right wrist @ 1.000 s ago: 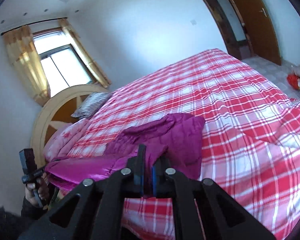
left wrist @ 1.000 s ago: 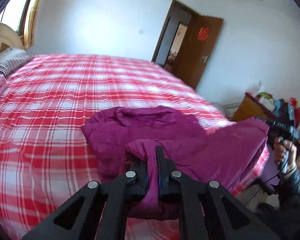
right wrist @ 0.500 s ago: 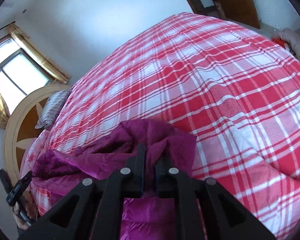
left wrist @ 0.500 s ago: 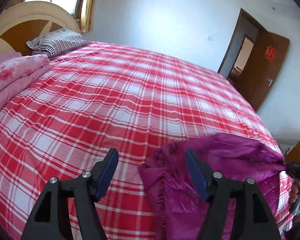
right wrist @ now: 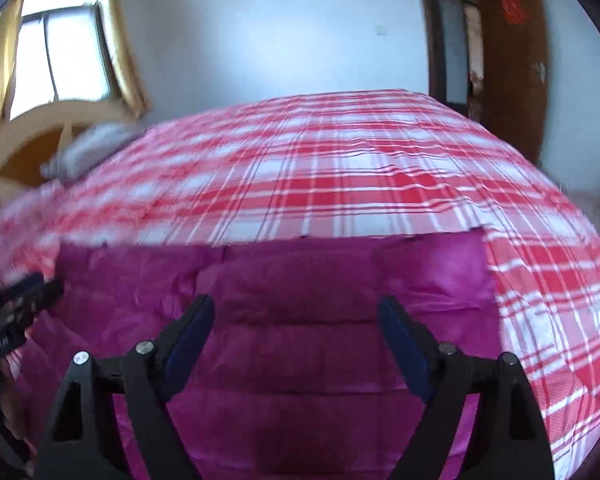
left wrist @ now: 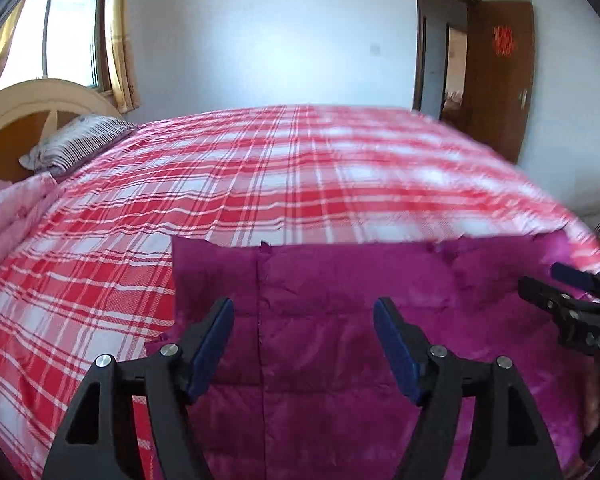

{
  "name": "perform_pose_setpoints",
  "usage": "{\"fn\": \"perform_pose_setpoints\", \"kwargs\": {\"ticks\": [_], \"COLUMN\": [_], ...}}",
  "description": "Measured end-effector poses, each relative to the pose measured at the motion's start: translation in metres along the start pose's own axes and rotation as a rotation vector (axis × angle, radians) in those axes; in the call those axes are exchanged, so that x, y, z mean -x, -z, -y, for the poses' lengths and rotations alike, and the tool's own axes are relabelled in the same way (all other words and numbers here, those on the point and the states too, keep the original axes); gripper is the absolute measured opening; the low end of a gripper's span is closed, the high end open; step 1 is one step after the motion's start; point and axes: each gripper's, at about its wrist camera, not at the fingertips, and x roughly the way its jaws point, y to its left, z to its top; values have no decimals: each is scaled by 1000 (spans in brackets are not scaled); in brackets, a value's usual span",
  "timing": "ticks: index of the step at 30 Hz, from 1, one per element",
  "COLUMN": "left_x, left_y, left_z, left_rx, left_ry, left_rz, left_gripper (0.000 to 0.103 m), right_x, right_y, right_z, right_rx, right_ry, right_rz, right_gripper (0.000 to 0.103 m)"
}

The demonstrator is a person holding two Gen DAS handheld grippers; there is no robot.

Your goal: Fold large clothes

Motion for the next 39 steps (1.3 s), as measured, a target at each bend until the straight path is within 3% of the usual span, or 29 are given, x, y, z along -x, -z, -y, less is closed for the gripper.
{"fn": "perform_pose_setpoints", "kwargs": {"ticks": [1,3,6,11,16,19,25,28,30,33,37,39], "left_x": [-13,-31,-42,-47,-52,-38,-23,-54,-79,-86,-88,-89], "left_y": [3,13,26,33,29,21,-9,-7,0,2,7,7], "left_z": [1,-9,-30,-35,-29,-21,5,16,13,13,18,17], "left_rx": [-22,-1,95,118,95,76,47,-8,13,23,9,16], "left_ry": [-80,-146,-130,-161,-179,-204,-159,-230,-224,-250,-275,-272], "left_rz": [-20,-56,-82,-93,-109,-77,-14,-77,-162,-167,-153,-149], "left_gripper": [73,73,74,80,81,81,85,87,91,98,99,99], "right_x": [-10,-25,-36,-46,-64,-67,-70,-70,-71,-71,-65,-52], "right_y": [4,9,15,19,21,24,25,25,25,25,21,12], "right_z": [-10,-21,-28,-33,-27,-23,-23,-21,-20,-16,-12,3], "right_rx": [34,75,107,138,89,63,54,50,43,24,3,-72], "right_ry": [-6,-4,-11,-22,-21,-13,7,5,0,-6,-21,-57], "right_rz": [-24,-58,-58,-81,-129,-137,-145,-147,-146,-147,-137,-93], "right_gripper": [84,80,80,82,82,82,82,82,82,82,79,74]}}
